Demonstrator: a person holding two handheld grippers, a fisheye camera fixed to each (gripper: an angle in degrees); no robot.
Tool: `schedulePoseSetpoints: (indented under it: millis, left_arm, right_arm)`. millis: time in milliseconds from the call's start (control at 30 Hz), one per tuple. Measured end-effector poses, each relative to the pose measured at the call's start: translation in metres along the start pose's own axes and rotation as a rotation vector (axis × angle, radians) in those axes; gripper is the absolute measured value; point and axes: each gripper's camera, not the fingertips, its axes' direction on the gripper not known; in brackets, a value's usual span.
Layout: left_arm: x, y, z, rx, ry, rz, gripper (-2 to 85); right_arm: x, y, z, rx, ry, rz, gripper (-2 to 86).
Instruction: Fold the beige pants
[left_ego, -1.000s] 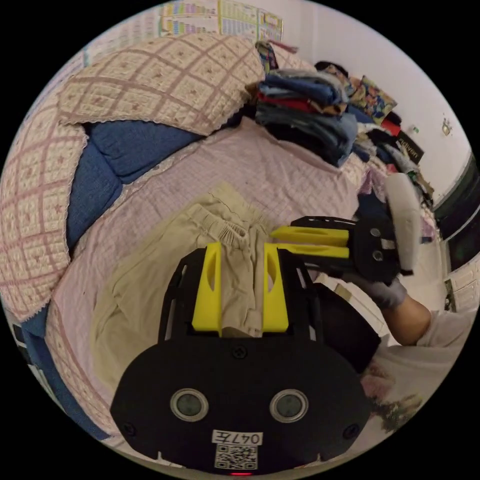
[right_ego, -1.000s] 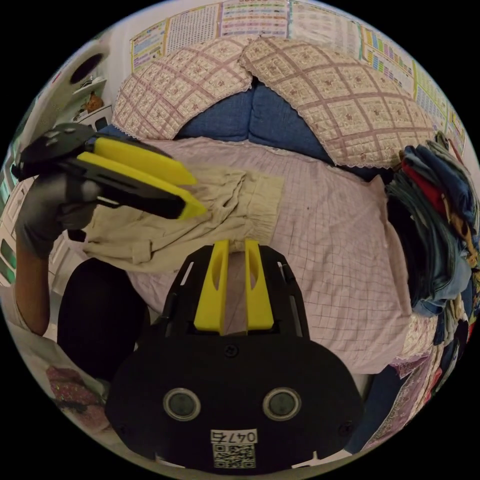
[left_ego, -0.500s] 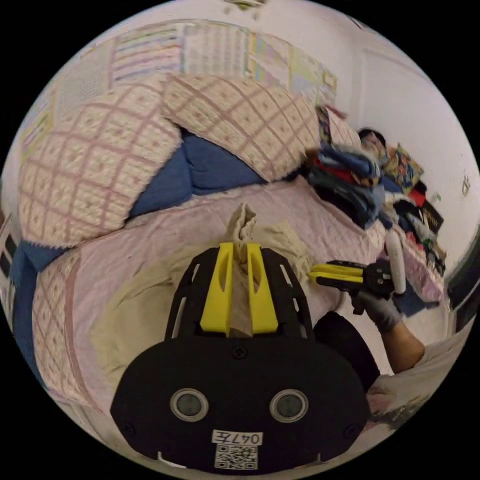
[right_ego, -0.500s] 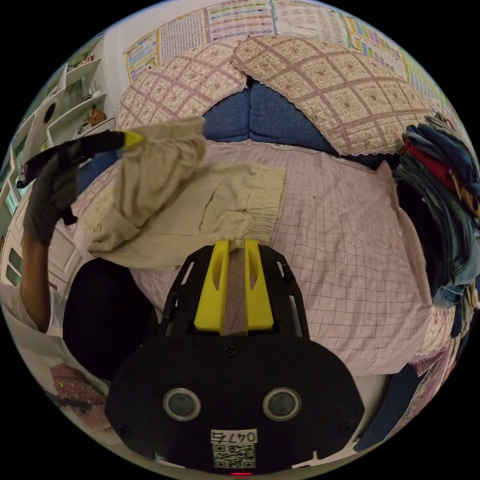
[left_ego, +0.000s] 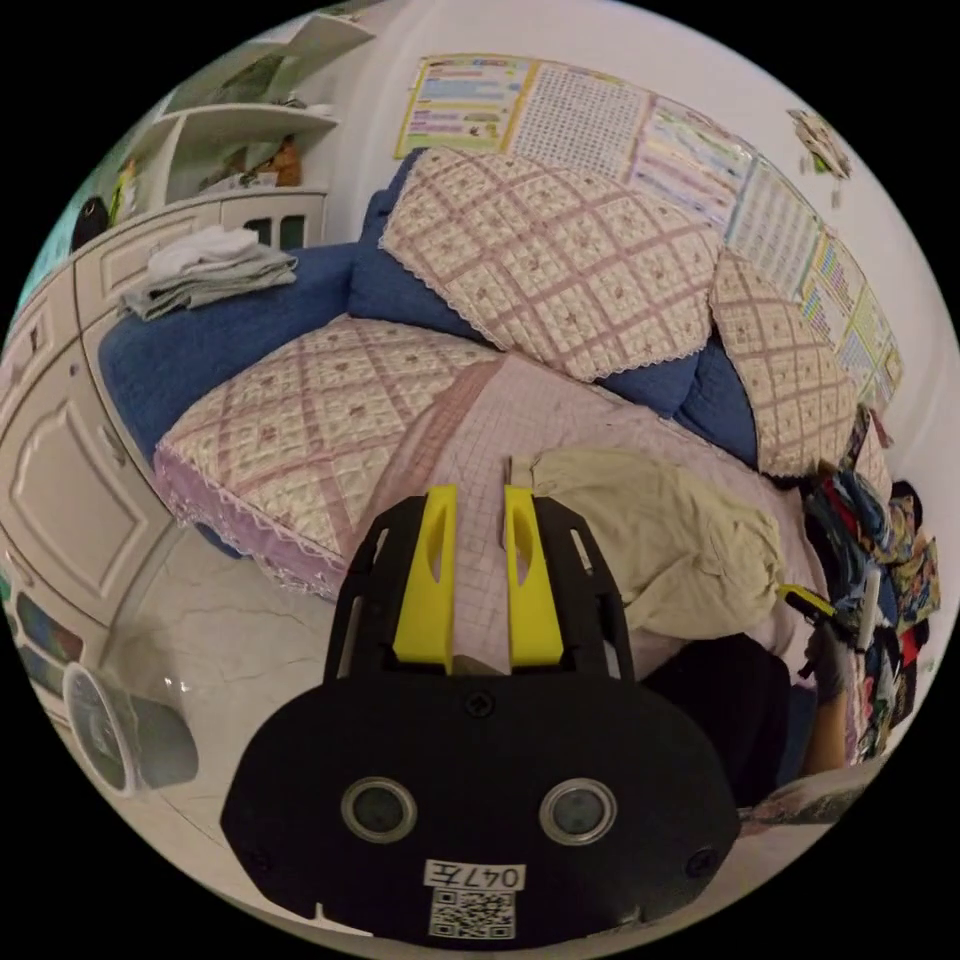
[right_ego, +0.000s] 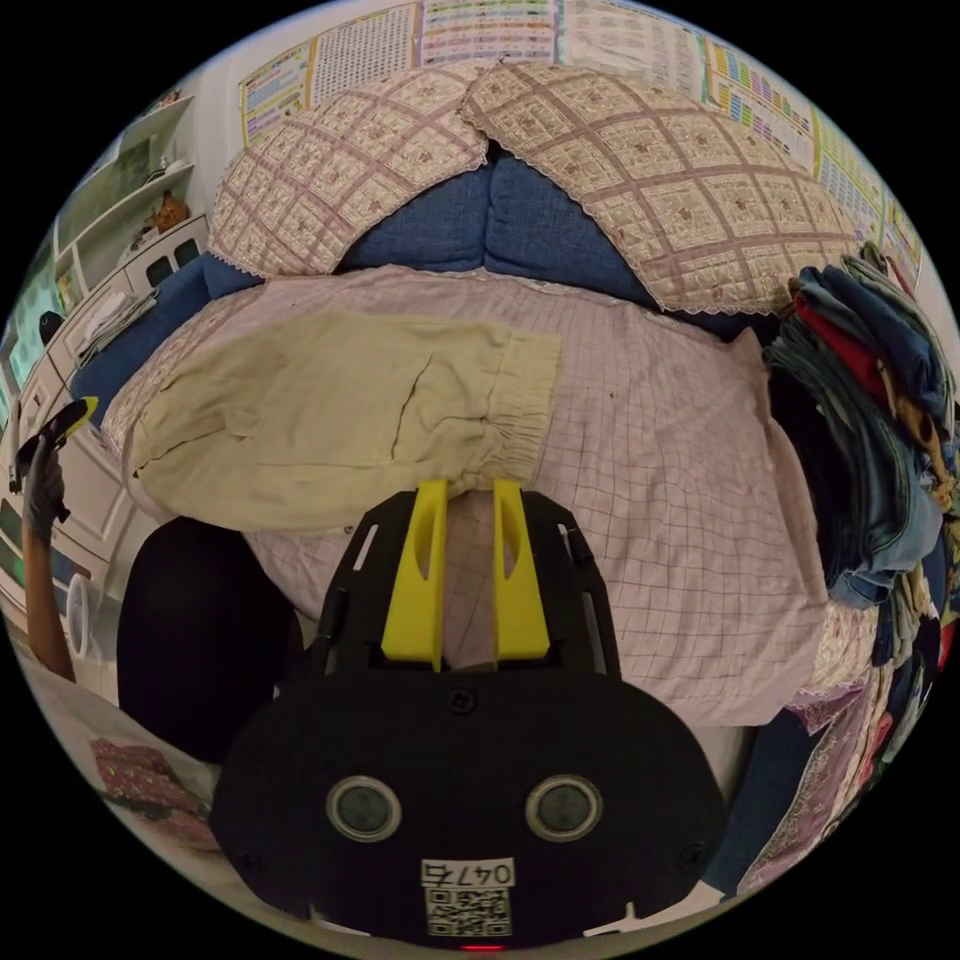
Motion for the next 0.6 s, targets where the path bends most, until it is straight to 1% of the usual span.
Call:
schedulePoseSetpoints:
  millis: [67, 167, 267, 400, 600]
  left_arm:
    - [0.026, -0.021, -0.023, 0.005, -0.029, 0.115, 6.8]
    - [0.062, -0.037, -0.044, 0.043, -0.031, 0.234, 6.7]
    - [0.091, -0.043, -0.058, 0.071, -0.03, 0.316, 7.2]
    - [0.115, -0.044, -0.072, 0.039, -0.006, 0.394, 7.9]
    - [0.146, -0.039, -0.098, -0.041, -0.074, 0.515, 8.0]
  right_arm:
    - [-0.002, 0.0, -0.007, 0.013, 0.002, 0.003, 3.0]
    - [-0.01, 0.002, -0.018, 0.032, 0.01, -0.008, 2.9]
    - [-0.02, 0.007, -0.028, 0.038, 0.041, -0.033, 2.6]
    - [-0.027, 0.017, -0.04, 0.051, 0.086, -0.048, 1.6]
    - [-0.036, 0.024, -0.052, 0.069, 0.065, -0.032, 1.0]
